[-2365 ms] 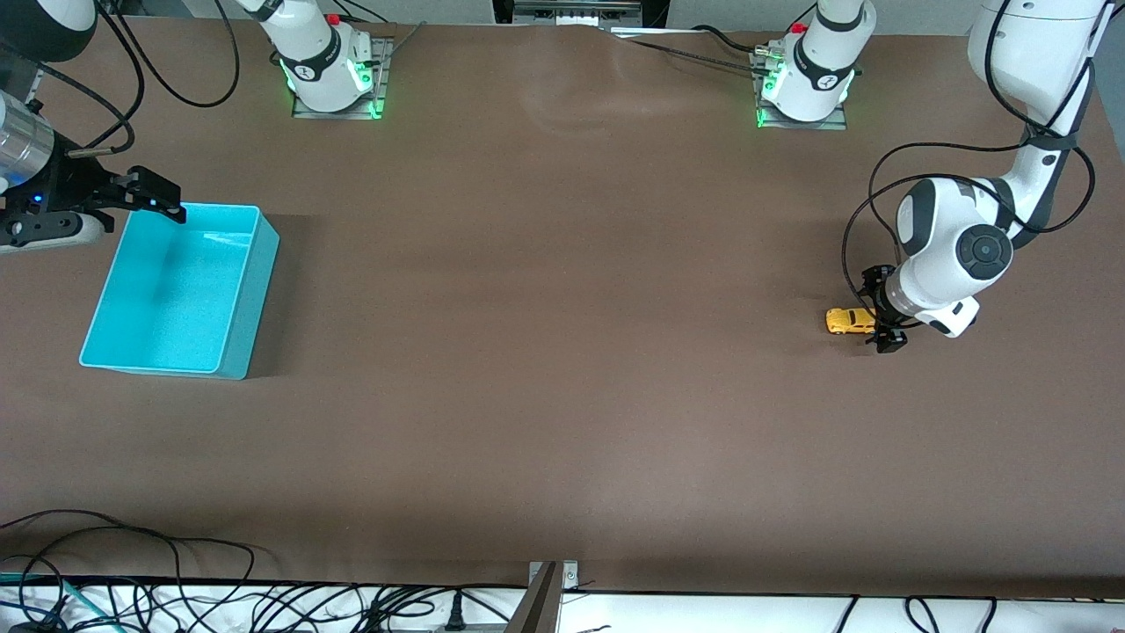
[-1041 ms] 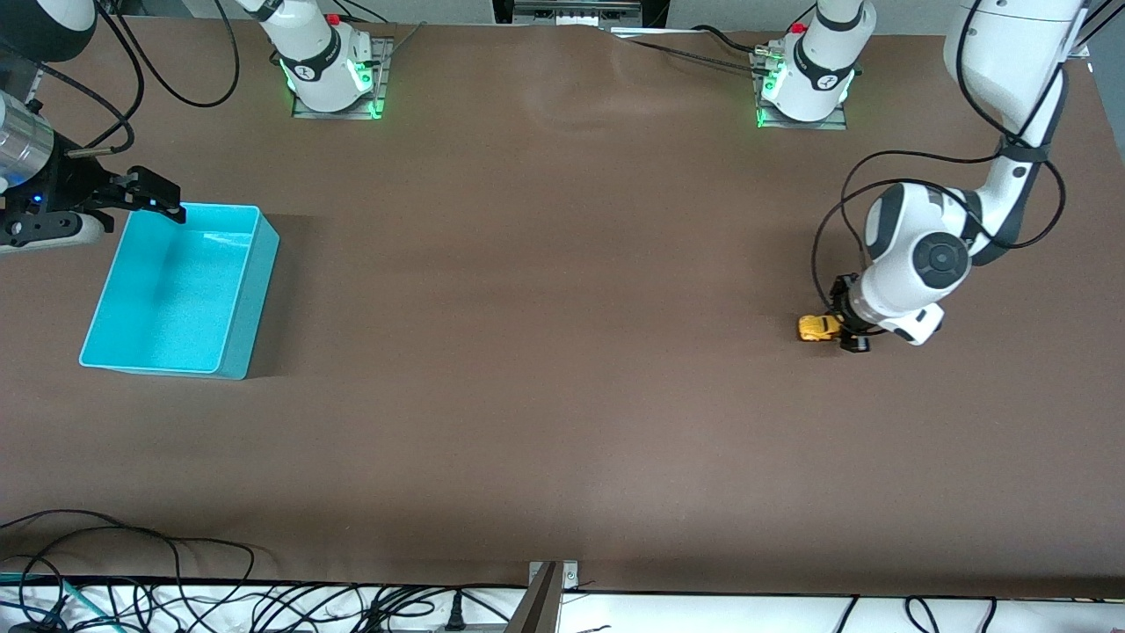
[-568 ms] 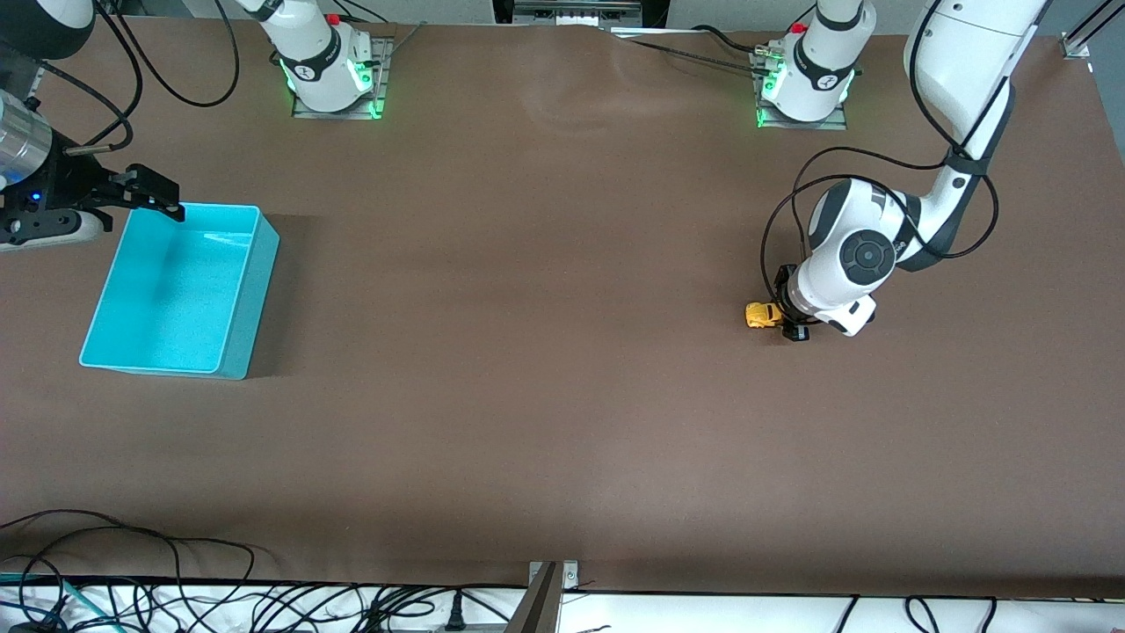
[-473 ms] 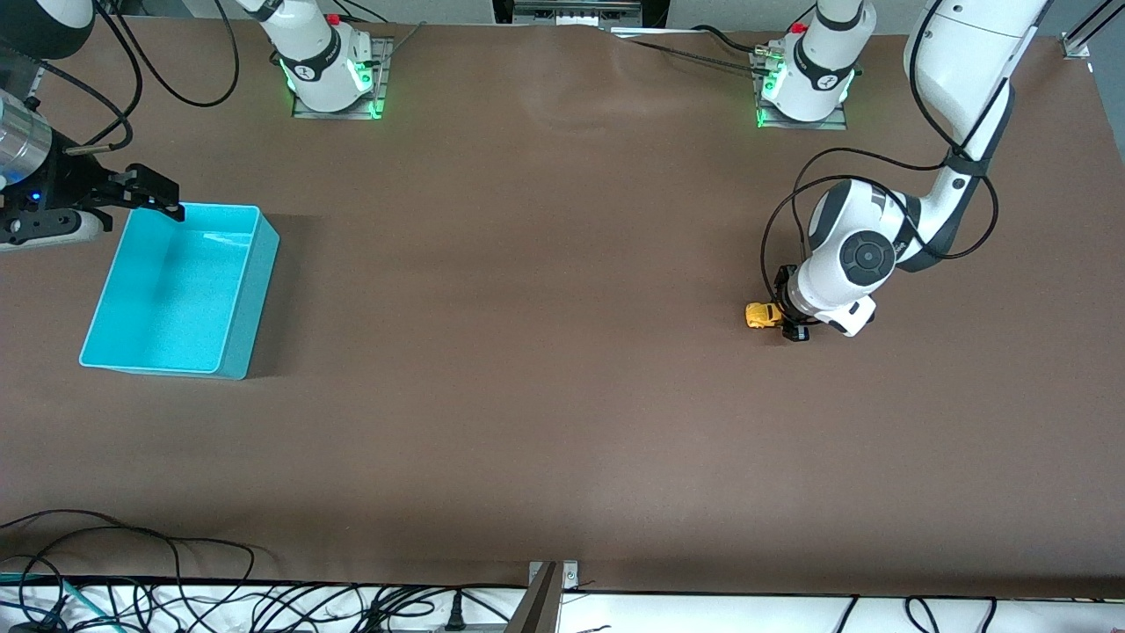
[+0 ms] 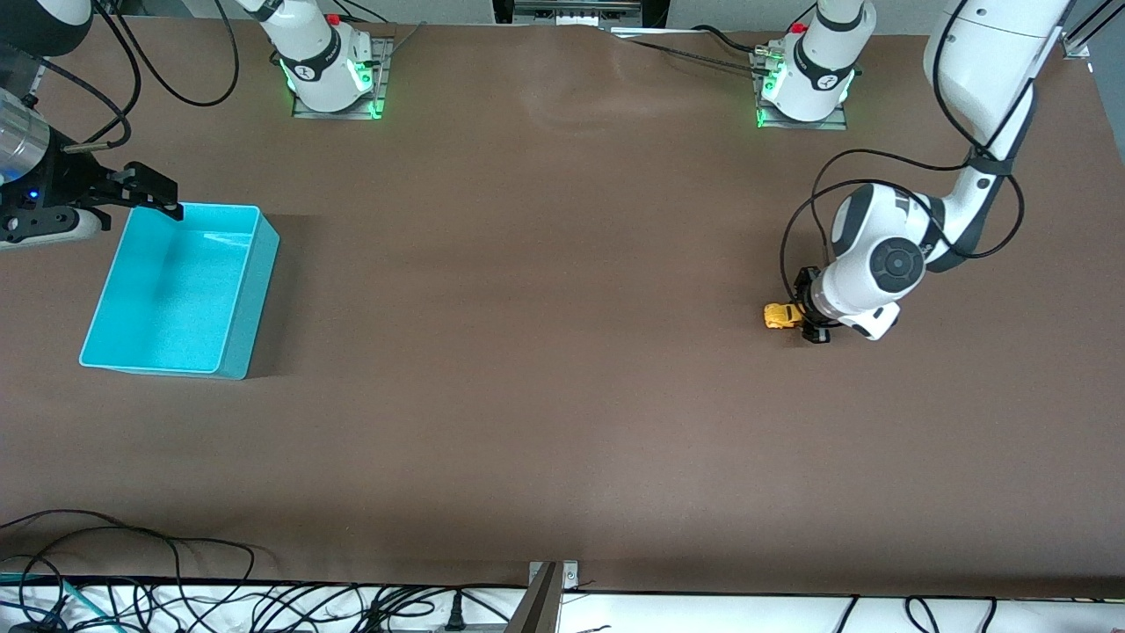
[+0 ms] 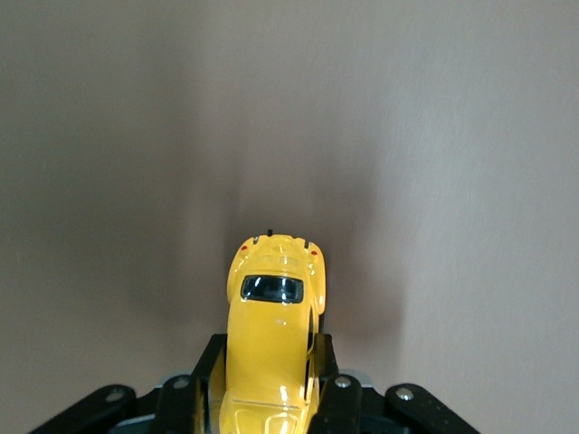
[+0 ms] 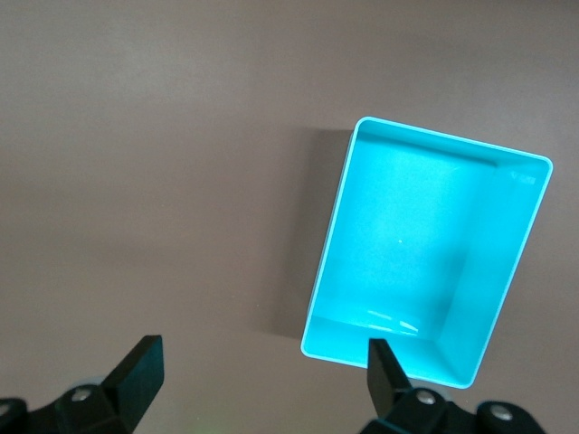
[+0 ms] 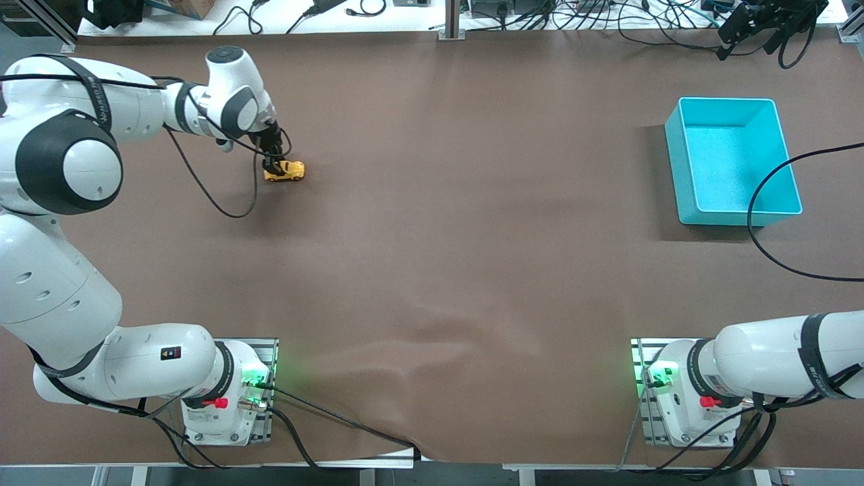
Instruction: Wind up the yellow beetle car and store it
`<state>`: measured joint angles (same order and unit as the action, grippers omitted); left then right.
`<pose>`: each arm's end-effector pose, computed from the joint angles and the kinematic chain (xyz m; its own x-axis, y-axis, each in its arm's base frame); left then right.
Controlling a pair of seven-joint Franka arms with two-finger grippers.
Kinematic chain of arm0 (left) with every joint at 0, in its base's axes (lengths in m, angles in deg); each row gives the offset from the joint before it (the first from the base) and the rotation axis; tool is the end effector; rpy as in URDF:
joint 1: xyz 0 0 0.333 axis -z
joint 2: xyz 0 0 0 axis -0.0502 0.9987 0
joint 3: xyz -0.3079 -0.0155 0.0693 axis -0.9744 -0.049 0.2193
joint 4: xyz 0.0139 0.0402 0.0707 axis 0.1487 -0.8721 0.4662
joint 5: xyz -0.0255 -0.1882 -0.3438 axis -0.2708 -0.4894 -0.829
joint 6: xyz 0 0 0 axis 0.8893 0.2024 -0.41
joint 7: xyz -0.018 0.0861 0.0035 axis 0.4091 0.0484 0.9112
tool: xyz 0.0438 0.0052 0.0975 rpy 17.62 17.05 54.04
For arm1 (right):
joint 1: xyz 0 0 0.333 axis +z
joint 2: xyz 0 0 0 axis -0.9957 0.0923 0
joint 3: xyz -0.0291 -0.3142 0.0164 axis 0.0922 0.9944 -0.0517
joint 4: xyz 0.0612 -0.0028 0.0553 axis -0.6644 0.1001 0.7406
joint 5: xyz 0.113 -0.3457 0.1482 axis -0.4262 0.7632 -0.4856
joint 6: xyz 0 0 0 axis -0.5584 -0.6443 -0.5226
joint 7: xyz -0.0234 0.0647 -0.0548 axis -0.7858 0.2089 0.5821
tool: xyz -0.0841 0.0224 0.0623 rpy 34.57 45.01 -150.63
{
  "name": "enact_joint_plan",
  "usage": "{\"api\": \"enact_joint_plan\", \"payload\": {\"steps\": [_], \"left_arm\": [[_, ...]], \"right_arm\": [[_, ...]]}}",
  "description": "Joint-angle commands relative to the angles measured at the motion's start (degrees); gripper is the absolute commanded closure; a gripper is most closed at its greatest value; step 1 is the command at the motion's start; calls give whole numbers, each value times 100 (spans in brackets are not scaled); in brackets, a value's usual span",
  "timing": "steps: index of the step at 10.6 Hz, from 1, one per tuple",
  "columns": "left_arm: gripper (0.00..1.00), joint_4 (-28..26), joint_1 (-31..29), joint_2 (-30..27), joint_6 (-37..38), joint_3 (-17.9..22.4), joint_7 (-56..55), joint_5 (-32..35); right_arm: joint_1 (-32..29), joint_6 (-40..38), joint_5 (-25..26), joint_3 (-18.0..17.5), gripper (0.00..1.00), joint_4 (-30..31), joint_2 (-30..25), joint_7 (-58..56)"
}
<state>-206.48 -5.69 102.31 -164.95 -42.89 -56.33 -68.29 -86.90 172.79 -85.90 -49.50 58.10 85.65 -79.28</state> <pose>0.5516 -0.0573 0.1918 -0.1007 0.9947 0.0185 0.9832 0.1023 -0.1510 0.5480 -0.0043 0.5629 0.9856 0.1584 -0.0599 0.1575 -0.9873 -0.0186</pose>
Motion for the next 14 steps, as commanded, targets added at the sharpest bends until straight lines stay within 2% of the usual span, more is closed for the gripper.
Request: {"api": "enact_joint_plan", "payload": {"steps": [1,3,7,14], "left_arm": [[100,58,-416,350,-186,46,553,174],[100,67,-688,368,-186,81,774,261],[100,154,-1312,570,-177,81,774,1175],[100,208,-1358,561,-159,73,704,1176]], "right_arm": [[9,-132,43,-4,0,-64,-55,-82],[18,-132,43,-4,0,-47,-37,-73],[9,-114,34,14,0,-29,-2,-73],[9,-53,34,14,0,6,42,-73]]}}
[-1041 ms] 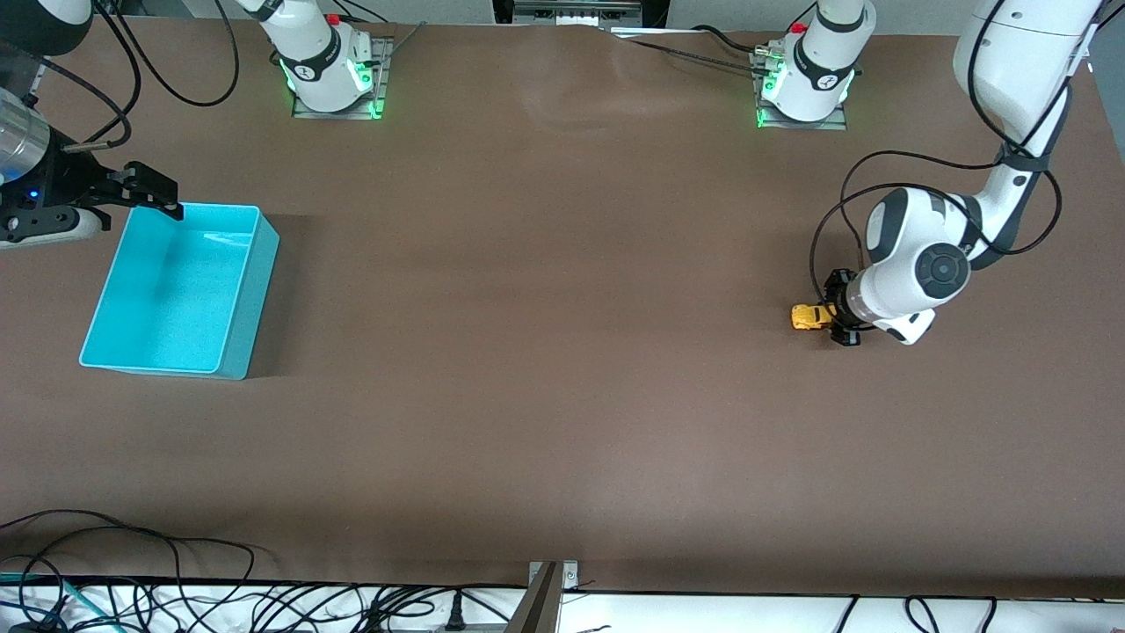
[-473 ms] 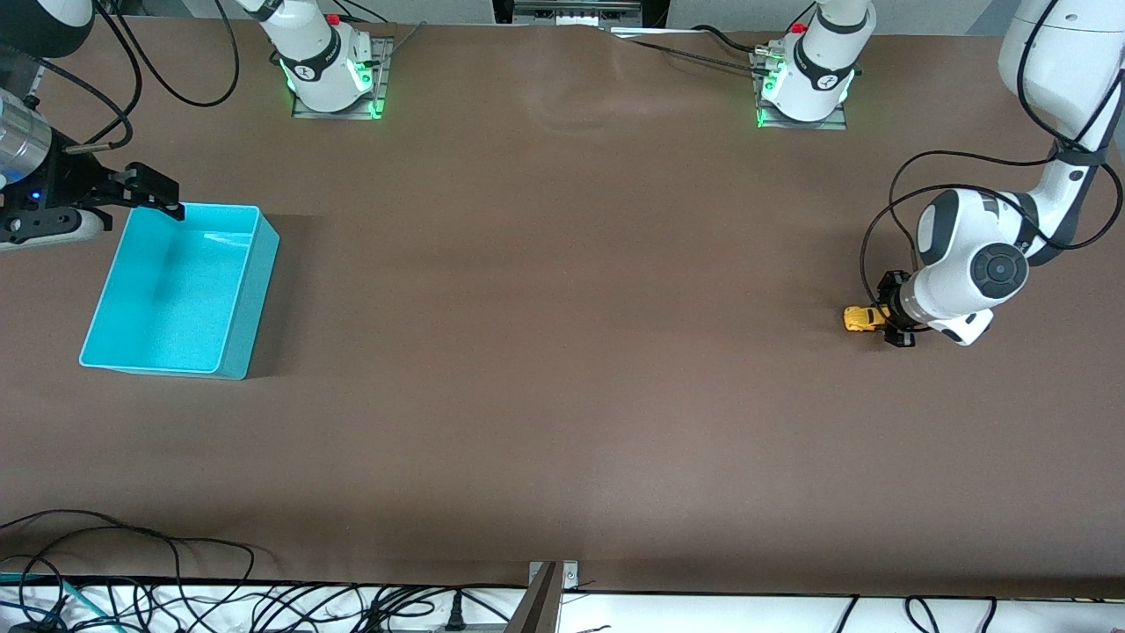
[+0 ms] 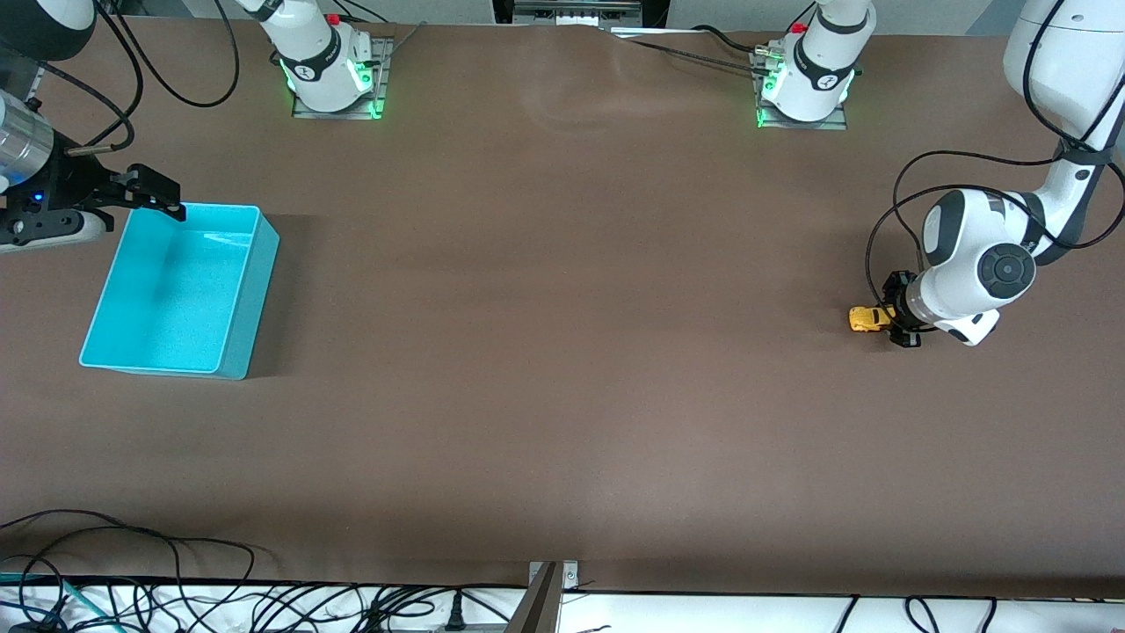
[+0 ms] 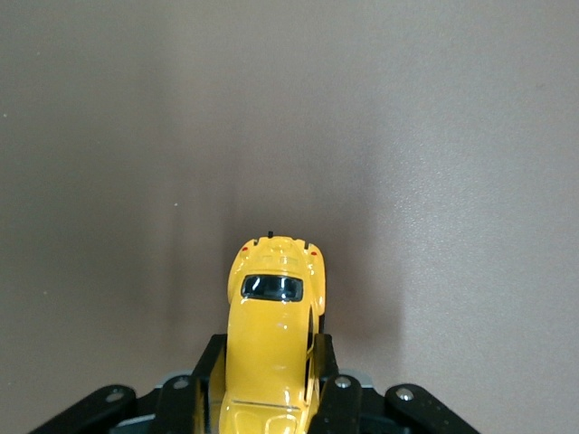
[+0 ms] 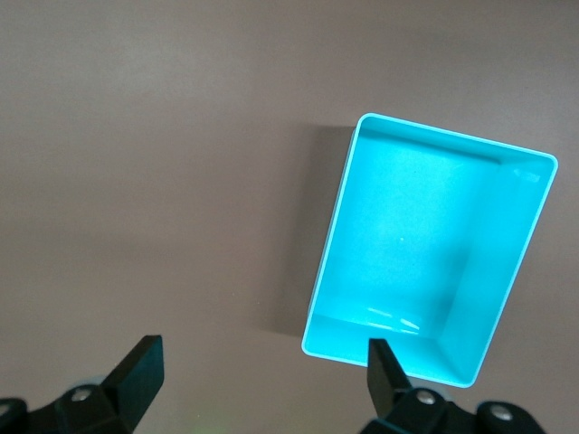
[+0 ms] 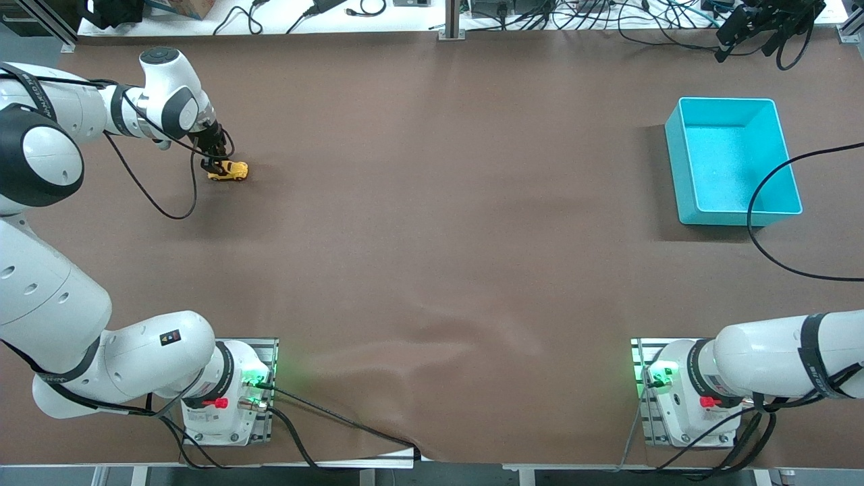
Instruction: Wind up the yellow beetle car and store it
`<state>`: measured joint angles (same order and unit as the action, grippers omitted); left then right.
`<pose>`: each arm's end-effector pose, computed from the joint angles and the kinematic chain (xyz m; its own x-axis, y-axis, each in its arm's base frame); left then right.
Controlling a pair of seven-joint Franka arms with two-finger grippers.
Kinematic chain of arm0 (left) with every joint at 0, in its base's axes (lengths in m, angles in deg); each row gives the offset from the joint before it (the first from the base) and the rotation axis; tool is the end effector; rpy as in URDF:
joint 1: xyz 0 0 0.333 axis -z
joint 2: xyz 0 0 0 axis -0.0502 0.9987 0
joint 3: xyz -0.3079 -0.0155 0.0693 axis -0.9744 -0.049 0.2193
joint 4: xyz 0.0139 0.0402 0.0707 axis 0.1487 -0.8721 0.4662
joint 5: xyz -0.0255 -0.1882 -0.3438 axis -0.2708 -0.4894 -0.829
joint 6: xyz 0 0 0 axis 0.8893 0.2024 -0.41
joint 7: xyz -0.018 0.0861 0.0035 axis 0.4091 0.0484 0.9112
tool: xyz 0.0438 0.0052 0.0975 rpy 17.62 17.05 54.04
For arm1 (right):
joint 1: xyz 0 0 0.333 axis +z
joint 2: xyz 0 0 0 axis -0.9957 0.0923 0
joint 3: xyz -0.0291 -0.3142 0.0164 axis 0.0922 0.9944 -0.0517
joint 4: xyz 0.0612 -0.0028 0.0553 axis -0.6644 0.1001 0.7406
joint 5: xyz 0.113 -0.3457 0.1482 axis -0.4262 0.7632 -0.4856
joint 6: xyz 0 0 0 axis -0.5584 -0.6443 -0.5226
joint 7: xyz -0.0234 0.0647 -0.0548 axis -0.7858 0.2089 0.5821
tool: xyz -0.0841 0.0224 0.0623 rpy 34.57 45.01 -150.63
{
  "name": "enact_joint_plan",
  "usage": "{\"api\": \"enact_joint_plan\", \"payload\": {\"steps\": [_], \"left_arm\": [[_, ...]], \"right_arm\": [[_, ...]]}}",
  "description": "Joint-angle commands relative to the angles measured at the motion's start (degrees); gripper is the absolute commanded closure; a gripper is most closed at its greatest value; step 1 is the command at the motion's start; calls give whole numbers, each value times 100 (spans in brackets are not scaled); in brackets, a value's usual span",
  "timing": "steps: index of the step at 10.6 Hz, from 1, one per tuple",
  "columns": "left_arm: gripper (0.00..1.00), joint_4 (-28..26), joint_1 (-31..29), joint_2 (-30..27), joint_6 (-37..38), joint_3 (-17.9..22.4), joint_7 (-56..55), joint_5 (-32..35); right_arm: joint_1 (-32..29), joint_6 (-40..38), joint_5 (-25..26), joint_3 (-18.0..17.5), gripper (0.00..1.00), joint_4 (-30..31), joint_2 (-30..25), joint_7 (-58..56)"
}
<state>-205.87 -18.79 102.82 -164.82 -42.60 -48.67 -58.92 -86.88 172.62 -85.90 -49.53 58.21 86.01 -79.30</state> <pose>0.5525 0.0737 0.1903 -0.0671 0.9938 0.0883 0.9870 0.0791 -0.1400 0.5489 -0.0038 0.5583 0.9846 0.1596 -0.0709 0.1585 -0.9871 -0.0207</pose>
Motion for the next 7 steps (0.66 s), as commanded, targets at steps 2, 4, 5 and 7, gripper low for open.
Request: {"api": "enact_joint_plan", "payload": {"steps": [2,4,5,7], "left_arm": [[23,147,-57,484,-146,52,-62,240],[13,147,-57,466,-120,52,-141,240],[13,147,-57,466,-120,52,-176,240],[14,147,-57,466,-111,52,-176,240]], "right_arm": [[7,-27,34,17,0,4,23,-71],[7,-27,34,17,0,4,24,-71],[7,-19,34,17,0,4,32,-71],[7,-10,34,26,0,4,32,-71]]}}
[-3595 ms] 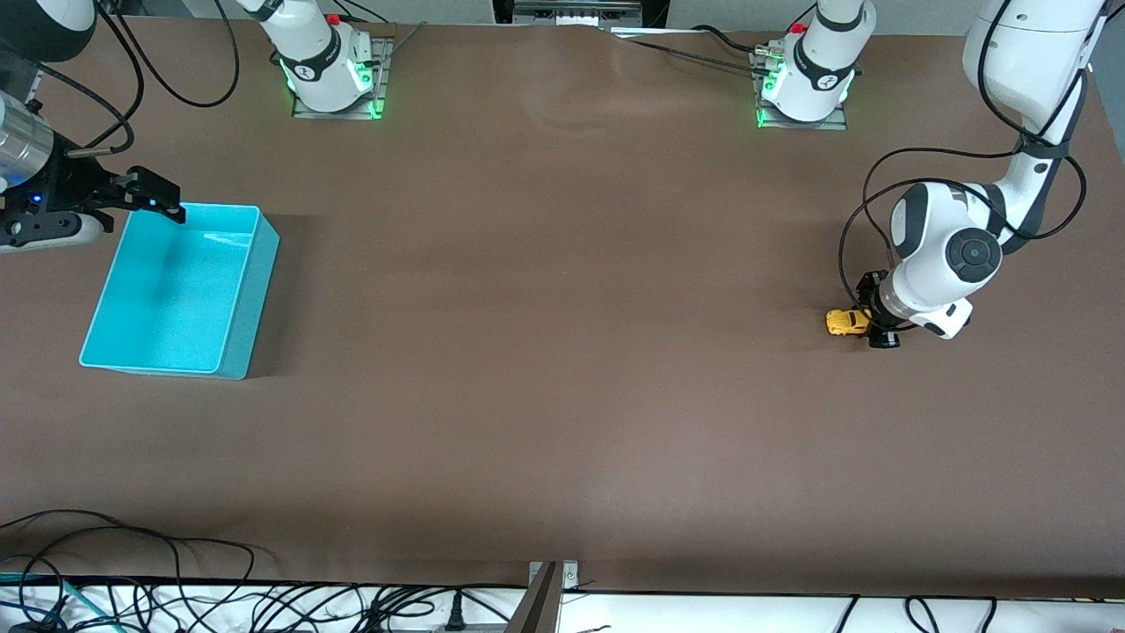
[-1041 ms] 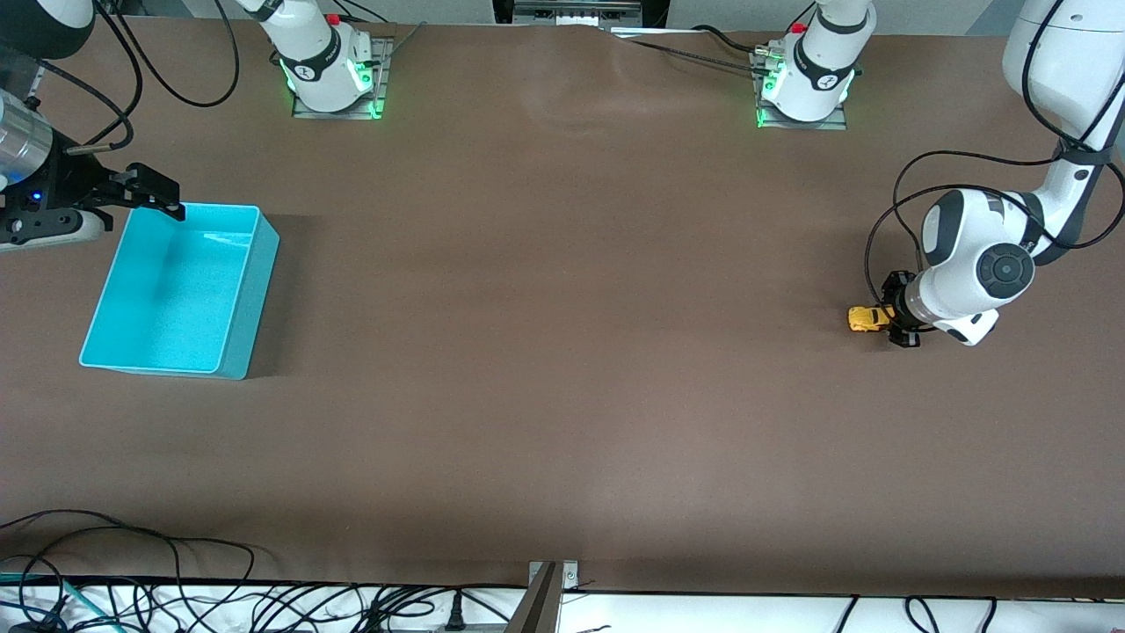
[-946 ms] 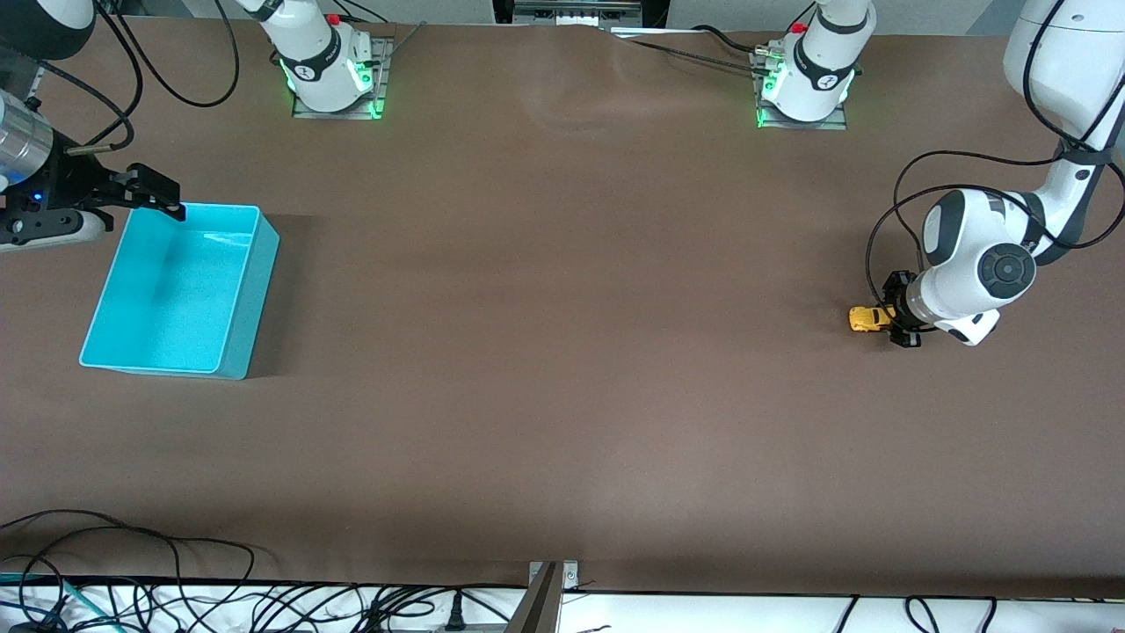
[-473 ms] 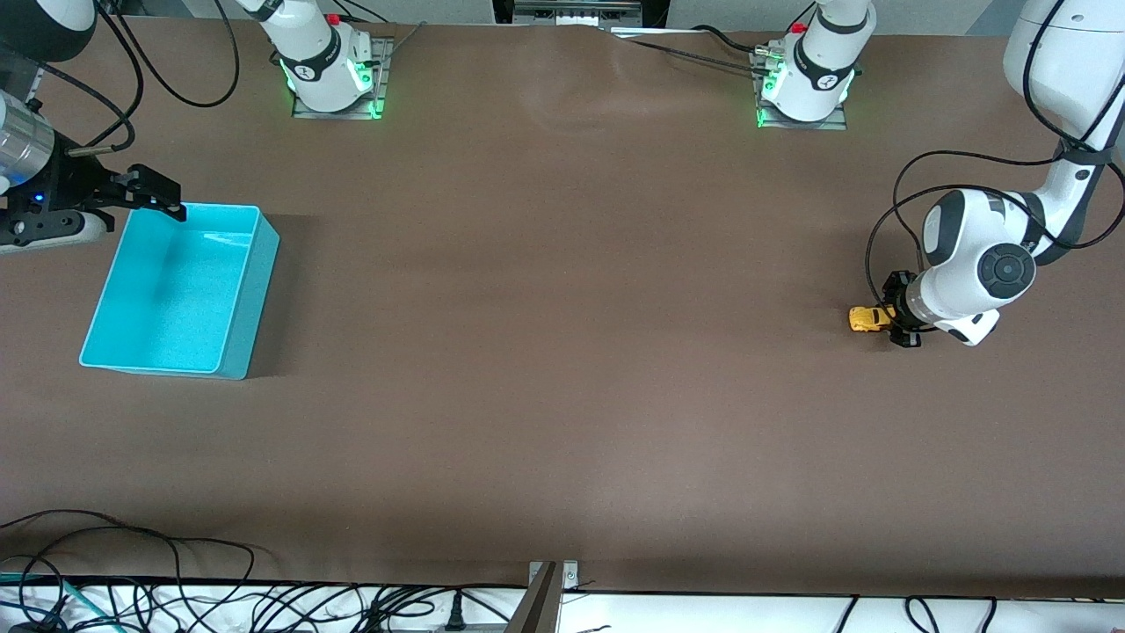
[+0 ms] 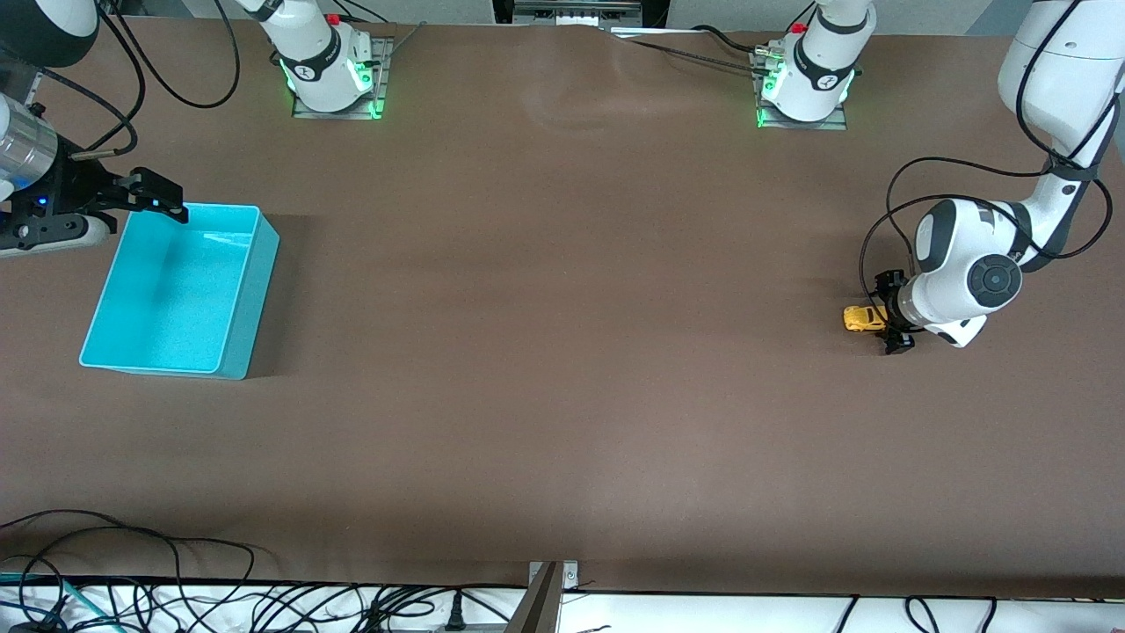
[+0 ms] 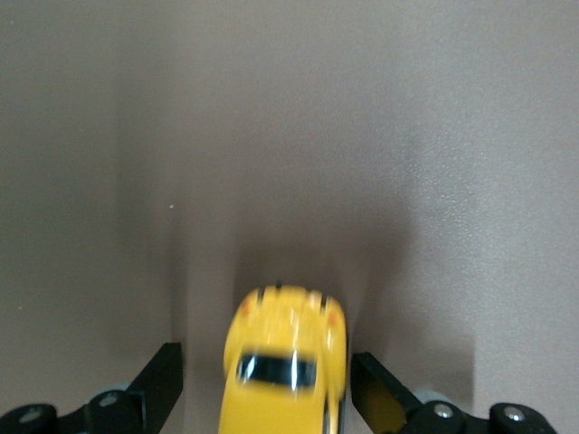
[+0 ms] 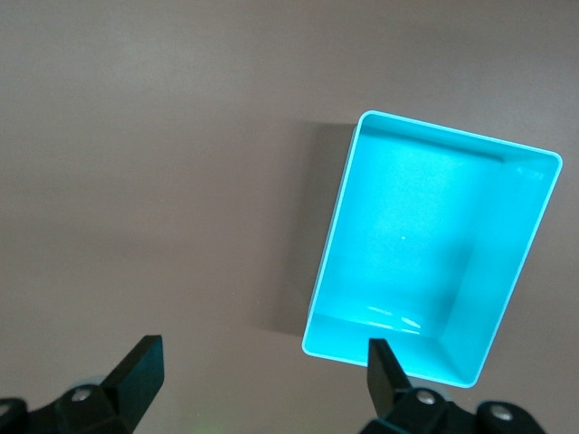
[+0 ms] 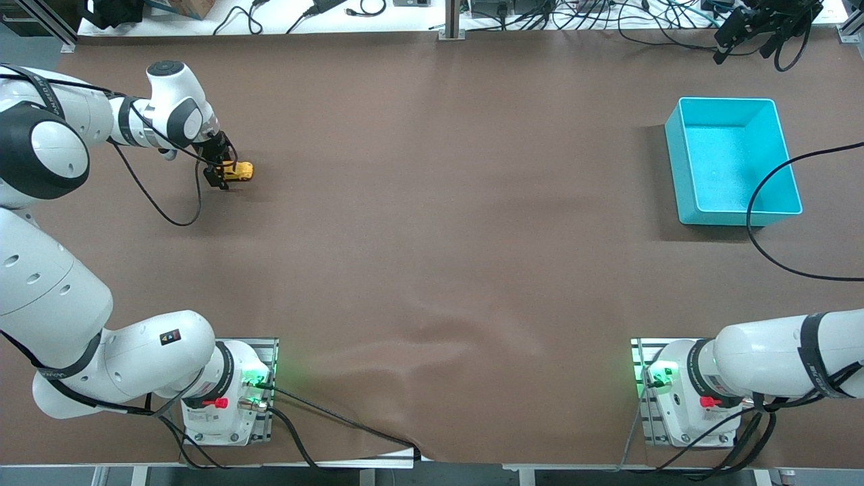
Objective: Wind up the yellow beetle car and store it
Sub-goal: 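Open the left gripper, releasing the car to roll toward the bin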
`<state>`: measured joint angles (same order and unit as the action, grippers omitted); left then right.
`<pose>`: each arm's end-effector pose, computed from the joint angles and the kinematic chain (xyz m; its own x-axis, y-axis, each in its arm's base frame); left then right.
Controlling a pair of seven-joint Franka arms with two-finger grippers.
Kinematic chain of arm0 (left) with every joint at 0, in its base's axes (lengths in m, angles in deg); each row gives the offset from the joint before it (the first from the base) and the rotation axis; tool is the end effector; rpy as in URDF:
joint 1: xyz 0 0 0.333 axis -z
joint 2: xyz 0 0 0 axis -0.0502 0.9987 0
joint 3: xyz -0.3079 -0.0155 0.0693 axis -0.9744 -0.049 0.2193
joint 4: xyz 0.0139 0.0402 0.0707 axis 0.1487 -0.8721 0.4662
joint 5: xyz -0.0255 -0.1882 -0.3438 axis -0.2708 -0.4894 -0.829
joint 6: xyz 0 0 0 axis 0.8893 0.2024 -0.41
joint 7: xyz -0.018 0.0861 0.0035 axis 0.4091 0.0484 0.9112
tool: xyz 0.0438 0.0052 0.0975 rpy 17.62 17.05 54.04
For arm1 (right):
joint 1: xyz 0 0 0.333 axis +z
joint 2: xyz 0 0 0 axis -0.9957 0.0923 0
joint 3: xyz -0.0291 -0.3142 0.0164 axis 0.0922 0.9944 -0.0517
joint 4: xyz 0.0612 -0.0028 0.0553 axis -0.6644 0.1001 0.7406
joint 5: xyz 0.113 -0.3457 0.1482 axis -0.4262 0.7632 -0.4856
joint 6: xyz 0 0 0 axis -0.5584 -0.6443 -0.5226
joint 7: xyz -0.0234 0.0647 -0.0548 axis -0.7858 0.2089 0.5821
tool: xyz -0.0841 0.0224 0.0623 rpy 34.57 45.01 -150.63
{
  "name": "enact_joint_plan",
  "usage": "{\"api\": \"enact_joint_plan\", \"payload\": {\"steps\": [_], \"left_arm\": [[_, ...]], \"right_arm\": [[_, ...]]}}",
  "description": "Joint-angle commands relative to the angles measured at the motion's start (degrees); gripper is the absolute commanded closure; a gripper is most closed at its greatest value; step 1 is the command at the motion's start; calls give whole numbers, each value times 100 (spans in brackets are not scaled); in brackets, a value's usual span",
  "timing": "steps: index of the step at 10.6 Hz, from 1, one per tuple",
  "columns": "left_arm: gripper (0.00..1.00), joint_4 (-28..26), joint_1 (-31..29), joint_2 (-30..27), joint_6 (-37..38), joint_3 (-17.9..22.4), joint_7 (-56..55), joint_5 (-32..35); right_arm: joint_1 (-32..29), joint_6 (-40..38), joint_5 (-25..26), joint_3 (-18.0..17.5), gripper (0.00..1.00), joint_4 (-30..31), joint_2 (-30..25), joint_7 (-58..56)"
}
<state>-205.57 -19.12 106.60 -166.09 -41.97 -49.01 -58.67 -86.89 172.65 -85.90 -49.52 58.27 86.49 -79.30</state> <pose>0.5459 0.0793 0.1574 -0.0812 0.9940 0.0733 0.9799 0.0931 -0.1765 0.5508 -0.0041 0.5532 0.9840 0.1593 -0.0796 0.1580 -0.9872 -0.0224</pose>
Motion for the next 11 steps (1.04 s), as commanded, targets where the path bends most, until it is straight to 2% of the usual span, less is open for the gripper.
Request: {"api": "enact_joint_plan", "payload": {"steps": [1,6,9,11], "left_arm": [[14,116,-23,80,25,-11,-151,215],[17,203,-15,-174,104,-72,-3,232],[19,1132,-15,-202,1427,-248,1225,75],[19,1922,-15,-202,2166,-353,2129,-407]], "right_arm": [[7,-13,34,25,0,-2,-16,-71],[7,-13,34,25,0,-2,-7,-71],[7,-13,34,25,0,-2,-7,-71],[7,-13,34,25,0,-2,-7,-71]]}}
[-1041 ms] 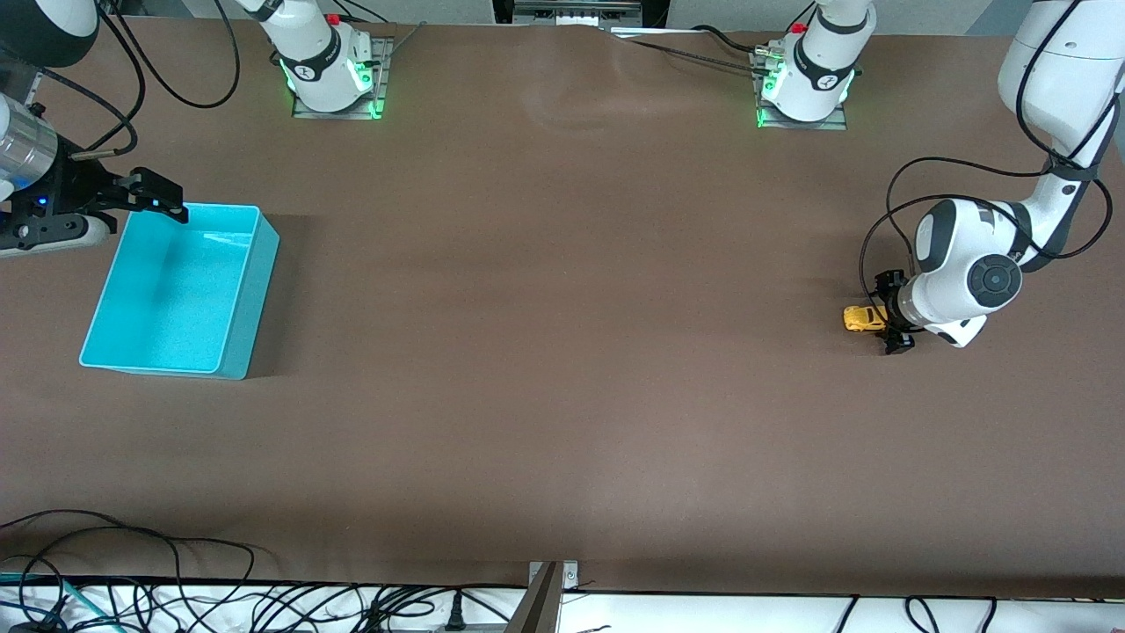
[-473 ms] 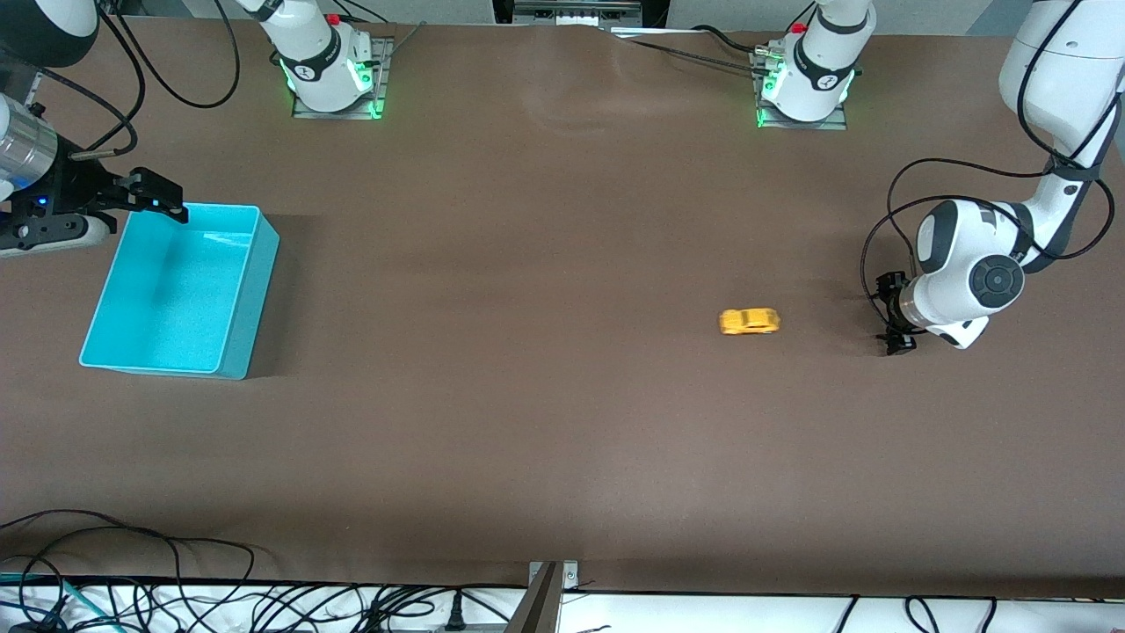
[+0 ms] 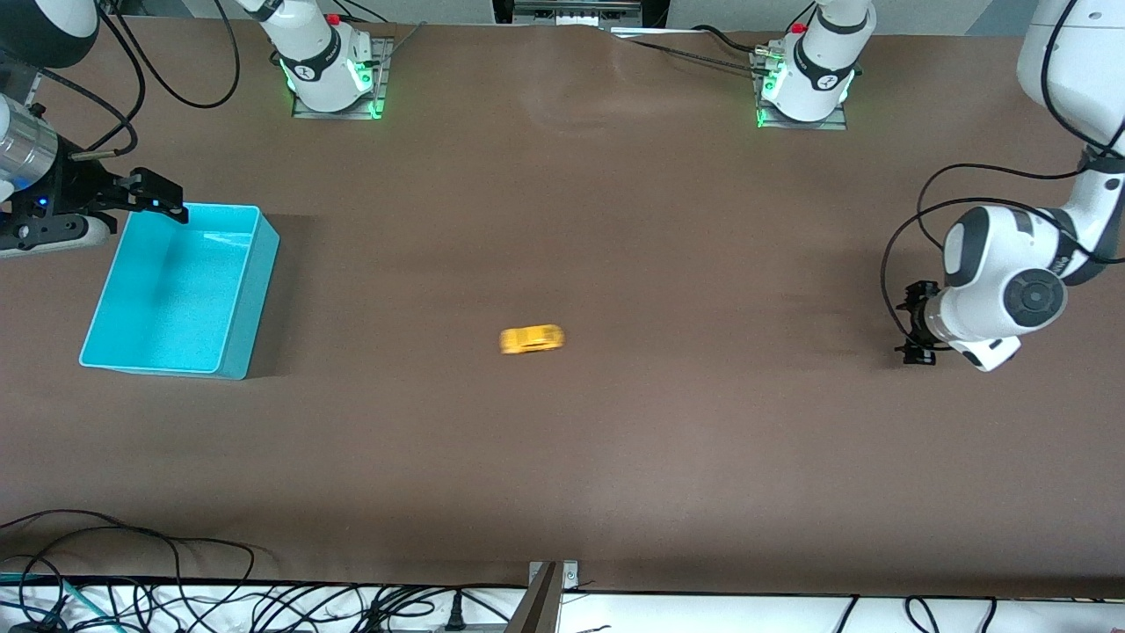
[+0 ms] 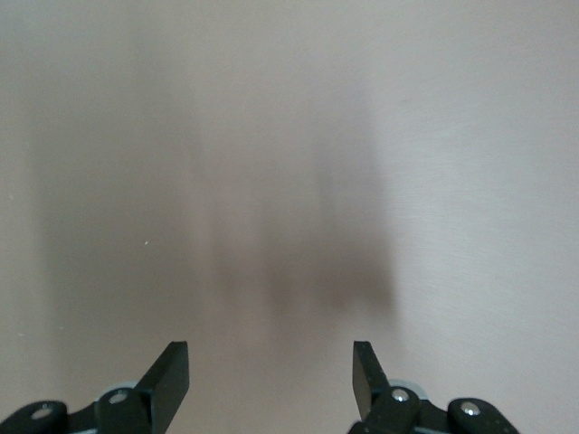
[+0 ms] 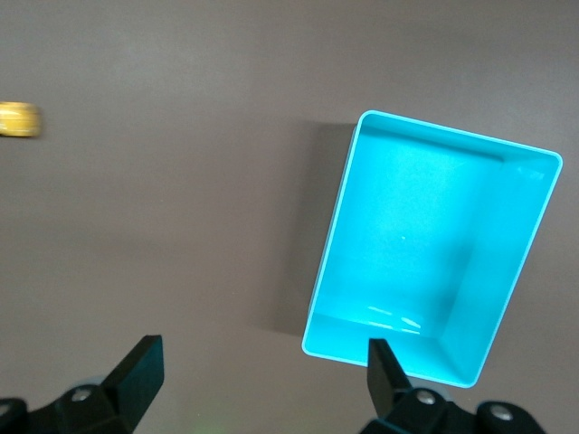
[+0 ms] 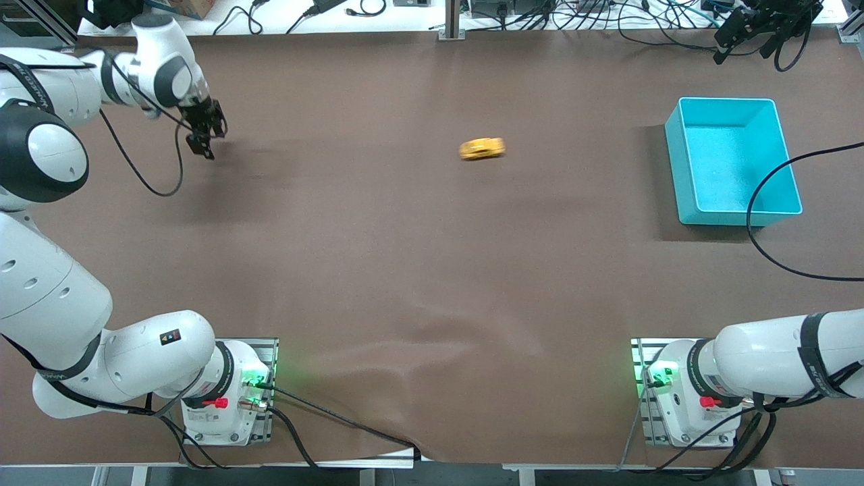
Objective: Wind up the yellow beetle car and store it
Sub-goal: 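Open the left gripper, releasing the car to roll toward the bin, then move the right gripper from the bin toward the yellow car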
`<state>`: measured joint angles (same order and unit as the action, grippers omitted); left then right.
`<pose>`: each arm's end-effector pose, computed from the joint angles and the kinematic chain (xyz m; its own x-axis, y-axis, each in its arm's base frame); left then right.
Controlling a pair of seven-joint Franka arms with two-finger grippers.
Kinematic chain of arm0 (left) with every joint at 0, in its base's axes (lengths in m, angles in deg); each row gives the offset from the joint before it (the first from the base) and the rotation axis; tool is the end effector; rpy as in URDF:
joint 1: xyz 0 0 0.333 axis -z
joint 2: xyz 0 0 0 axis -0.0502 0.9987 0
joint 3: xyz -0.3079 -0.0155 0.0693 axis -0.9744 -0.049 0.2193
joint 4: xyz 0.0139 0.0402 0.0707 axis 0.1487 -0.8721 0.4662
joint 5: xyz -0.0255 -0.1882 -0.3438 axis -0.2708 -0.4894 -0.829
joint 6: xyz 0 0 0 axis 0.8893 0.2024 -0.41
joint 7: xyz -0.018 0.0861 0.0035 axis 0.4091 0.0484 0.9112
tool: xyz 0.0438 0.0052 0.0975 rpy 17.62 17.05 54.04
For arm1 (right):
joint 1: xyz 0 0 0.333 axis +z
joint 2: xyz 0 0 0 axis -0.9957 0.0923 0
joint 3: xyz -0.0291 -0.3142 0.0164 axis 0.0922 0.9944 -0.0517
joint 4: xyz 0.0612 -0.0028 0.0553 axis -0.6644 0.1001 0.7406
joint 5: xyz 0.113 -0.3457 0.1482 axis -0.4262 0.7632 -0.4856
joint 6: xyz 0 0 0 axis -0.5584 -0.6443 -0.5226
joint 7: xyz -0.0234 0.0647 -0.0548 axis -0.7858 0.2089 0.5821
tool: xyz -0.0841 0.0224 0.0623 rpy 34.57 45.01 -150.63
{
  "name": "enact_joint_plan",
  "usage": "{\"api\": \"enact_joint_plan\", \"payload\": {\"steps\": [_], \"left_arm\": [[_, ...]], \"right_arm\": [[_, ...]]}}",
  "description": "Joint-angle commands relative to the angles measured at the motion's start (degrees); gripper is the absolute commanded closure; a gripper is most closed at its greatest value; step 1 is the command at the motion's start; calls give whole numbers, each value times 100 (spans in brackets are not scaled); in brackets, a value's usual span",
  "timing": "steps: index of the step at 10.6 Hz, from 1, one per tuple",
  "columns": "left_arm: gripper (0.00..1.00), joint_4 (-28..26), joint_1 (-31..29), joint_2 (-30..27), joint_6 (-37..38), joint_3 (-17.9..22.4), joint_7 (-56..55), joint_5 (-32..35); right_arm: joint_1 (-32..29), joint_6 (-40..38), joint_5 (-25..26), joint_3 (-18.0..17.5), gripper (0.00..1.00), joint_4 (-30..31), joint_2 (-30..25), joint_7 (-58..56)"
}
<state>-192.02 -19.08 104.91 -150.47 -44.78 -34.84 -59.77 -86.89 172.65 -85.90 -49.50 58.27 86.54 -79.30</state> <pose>0.6073 0.0801 0.2449 0.1448 0.9875 0.0628 0.9717 -0.1300 -0.1973 0.5509 -0.0043 0.5527 0.9840 0.1589 -0.0804 0.1576 -0.9872 -0.0226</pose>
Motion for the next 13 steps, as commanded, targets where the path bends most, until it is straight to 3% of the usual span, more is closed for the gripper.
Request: {"api": "enact_joint_plan", "payload": {"steps": [1,4,5,9,13], "left_arm": [[19,972,-10,-33,1025,-73,1117,-395],[16,2027,-19,-33,1870,-73,2610,-1018],[1,2344,-10,-25,2126,-73,3146,-1055],[0,2618,42,-33,2225,-81,3398,-985],[0,2725,34,-357,2357,-239,4906,-968]], "right_arm": [[7,-13,34,23,0,-2,-12,-72],[7,-13,34,23,0,-2,-12,-72],[7,-13,34,23,0,-2,-12,-72],[7,-13,25,14,0,-28,-4,-72],[78,233,-229,-56,0,-81,347,-98]]}}
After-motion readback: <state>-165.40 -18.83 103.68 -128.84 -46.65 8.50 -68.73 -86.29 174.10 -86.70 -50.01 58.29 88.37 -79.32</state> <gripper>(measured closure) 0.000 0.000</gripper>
